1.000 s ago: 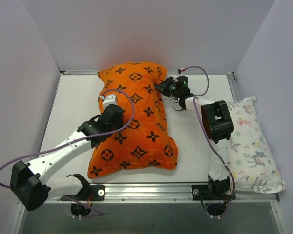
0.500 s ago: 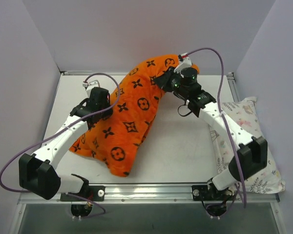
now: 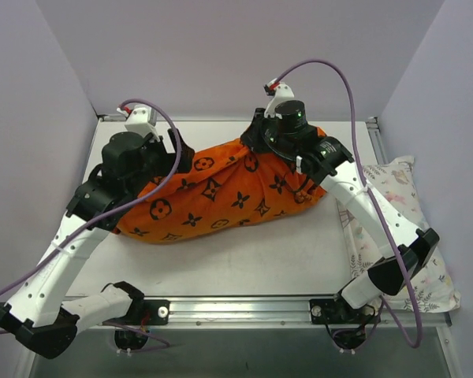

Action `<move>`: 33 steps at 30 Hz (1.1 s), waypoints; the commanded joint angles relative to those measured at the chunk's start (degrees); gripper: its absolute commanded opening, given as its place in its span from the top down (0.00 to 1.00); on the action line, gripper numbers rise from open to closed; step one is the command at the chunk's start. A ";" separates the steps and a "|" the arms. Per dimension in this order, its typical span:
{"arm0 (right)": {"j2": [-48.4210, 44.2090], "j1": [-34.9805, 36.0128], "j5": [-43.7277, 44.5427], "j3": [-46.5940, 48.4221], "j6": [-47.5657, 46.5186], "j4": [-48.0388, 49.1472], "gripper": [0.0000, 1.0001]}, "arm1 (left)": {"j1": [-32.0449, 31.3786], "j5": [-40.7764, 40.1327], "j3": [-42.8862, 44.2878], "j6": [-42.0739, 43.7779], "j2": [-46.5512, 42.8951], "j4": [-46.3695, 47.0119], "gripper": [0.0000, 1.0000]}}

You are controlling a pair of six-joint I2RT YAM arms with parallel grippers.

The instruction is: Remove the pillowcase from the pillow

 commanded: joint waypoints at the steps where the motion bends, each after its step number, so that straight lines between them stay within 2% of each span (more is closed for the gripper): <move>1: 0.16 1.99 2.58 5.91 -1.53 2.52 1.00 | -1.40 4.02 -0.95 4.71 -1.59 -2.38 0.05; 6: 1.57 2.87 3.55 8.46 -1.71 0.41 1.00 | -5.26 4.30 -3.85 7.16 -4.84 -2.83 0.04; 12: 2.01 3.83 5.31 9.96 -1.97 -1.00 1.00 | -6.41 5.52 -3.76 10.25 -4.14 -4.50 0.04; 21: 2.36 4.36 6.45 11.28 -2.41 -2.93 1.00 | -13.53 4.47 -4.03 12.80 -2.20 -5.20 0.03; 23: 2.27 4.36 6.63 11.28 -2.59 -3.10 1.00 | -14.93 3.07 -4.29 12.89 -2.29 -5.20 0.03; 27: 1.58 4.54 6.89 10.93 -2.59 -3.63 1.00 | -15.73 -4.74 -3.33 12.72 -0.19 -7.57 0.04; 29: 0.70 5.41 7.68 10.49 -2.76 -3.90 1.00 | -15.73 -9.49 -3.15 11.92 0.52 -8.71 0.16; 30: -0.44 5.85 8.81 10.14 -3.46 -4.16 1.00 | -15.90 -11.77 -3.32 11.14 0.52 -8.81 0.25; 31: -0.97 7.16 9.43 9.88 -3.81 -4.16 1.00 | -16.08 -13.10 -3.67 10.78 0.17 -8.81 0.52; 33: -3.08 8.66 10.40 9.61 -4.96 -4.60 1.00 | -16.61 -14.77 -3.59 10.08 -0.88 -8.81 0.74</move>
